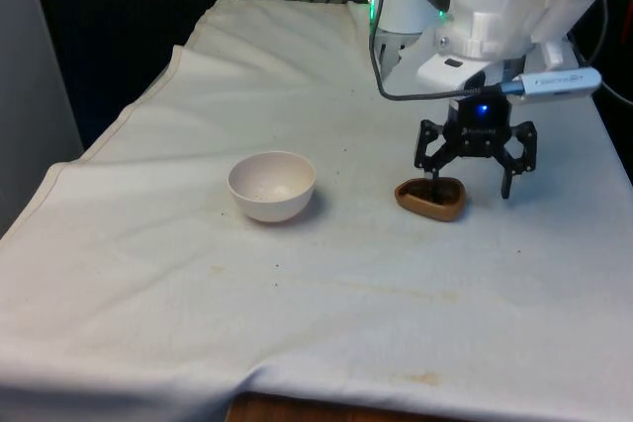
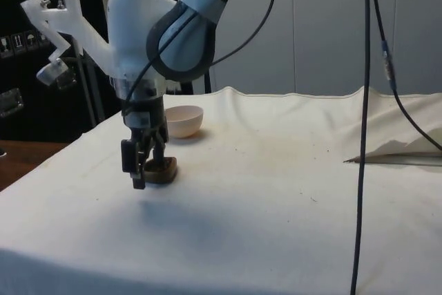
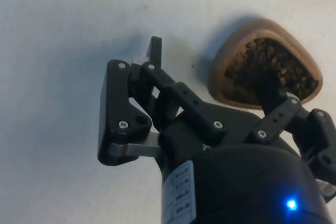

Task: Pour the coffee beans from the cup into the bowl.

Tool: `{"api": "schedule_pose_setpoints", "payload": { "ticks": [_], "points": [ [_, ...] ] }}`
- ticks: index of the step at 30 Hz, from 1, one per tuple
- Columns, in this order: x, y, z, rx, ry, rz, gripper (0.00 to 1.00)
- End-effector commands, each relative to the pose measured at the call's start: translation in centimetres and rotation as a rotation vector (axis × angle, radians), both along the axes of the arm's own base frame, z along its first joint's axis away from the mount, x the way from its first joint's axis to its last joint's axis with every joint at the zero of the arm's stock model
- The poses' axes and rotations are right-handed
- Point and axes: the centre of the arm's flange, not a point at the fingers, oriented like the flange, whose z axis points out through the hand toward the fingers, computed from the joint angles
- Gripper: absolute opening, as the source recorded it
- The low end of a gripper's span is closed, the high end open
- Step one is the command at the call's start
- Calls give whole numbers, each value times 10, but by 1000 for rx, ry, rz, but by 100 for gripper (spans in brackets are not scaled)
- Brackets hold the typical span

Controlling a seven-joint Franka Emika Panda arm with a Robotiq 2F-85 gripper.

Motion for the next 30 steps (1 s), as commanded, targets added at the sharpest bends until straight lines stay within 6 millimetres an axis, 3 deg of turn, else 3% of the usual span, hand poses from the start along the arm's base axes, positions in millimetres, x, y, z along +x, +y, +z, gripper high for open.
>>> {"api": "schedule_pose_setpoints", "payload": {
  "ticks": [1, 18, 21, 29, 30],
  "points": [
    [1, 0, -2, -8, -7, -2, 100],
    [2, -2, -4, -9, -3, -4, 100],
    [2, -2, -5, -9, -3, -4, 96],
    [2, -2, -4, -2, 1, -2, 46],
    [2, -2, -5, -8, -2, -6, 46]
  ]
}}
